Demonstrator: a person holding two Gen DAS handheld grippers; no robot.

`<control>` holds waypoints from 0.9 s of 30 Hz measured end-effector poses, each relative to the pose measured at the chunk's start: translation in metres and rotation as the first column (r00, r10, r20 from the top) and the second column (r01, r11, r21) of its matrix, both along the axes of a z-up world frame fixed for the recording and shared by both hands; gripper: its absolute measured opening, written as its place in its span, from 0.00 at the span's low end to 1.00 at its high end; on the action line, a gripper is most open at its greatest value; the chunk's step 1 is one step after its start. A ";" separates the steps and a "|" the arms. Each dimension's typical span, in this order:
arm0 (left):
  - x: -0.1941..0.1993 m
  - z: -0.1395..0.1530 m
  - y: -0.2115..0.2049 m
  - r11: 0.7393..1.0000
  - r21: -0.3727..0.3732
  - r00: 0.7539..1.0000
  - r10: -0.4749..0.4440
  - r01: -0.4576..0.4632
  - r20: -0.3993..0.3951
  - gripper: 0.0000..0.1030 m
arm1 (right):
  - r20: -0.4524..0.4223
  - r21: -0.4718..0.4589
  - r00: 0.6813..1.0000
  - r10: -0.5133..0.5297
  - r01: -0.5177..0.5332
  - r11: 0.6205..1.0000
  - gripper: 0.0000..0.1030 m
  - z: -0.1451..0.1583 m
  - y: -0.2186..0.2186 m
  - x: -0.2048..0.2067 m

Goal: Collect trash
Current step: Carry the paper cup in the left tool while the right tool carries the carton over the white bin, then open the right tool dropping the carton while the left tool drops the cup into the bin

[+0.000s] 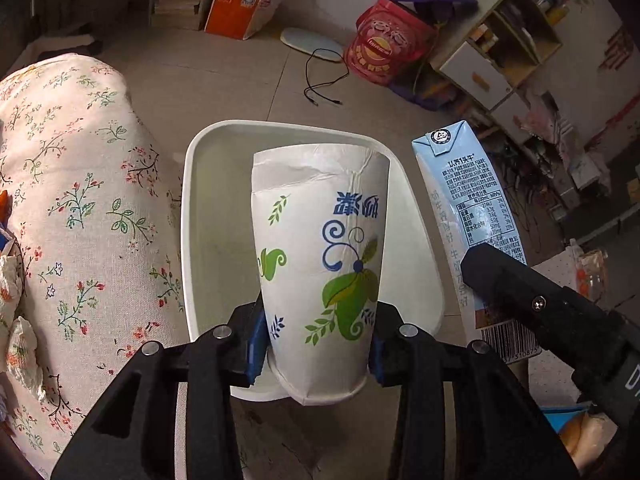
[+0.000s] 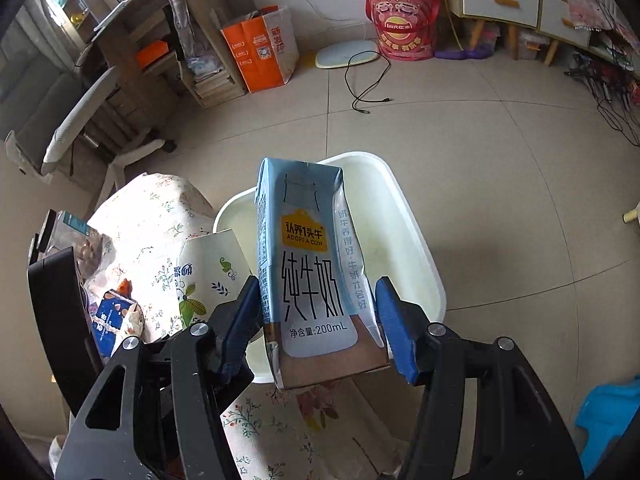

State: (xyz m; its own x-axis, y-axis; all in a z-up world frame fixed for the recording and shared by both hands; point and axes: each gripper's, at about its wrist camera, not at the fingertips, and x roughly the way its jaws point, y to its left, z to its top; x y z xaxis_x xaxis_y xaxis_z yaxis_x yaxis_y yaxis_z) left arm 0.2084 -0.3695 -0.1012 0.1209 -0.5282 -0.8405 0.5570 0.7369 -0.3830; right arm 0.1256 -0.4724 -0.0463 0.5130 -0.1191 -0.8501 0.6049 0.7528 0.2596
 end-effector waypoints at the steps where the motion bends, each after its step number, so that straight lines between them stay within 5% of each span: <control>1: 0.001 -0.003 -0.001 1.000 0.003 1.000 -0.001 0.001 -0.006 0.39 | -0.004 0.003 1.000 -0.001 0.001 1.000 0.54 -0.002 -0.001 0.001; 21: 0.004 -0.017 0.006 0.999 0.044 1.000 0.002 -0.002 -0.001 0.69 | 0.025 -0.042 0.999 -0.020 0.021 0.999 0.67 0.010 -0.004 0.004; 27: -0.001 -0.004 0.022 0.998 0.051 0.999 0.022 -0.024 0.036 0.68 | 0.050 -0.069 0.999 -0.017 0.020 0.997 0.68 0.018 -0.003 0.002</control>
State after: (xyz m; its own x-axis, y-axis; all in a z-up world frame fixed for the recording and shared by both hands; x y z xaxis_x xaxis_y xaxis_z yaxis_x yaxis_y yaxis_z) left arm 0.2076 -0.3477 -0.1055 0.1628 -0.4815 -0.8612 0.5522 0.7678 -0.3249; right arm 0.1273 -0.4758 -0.0283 0.5509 -0.1863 -0.8135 0.6065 0.7589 0.2369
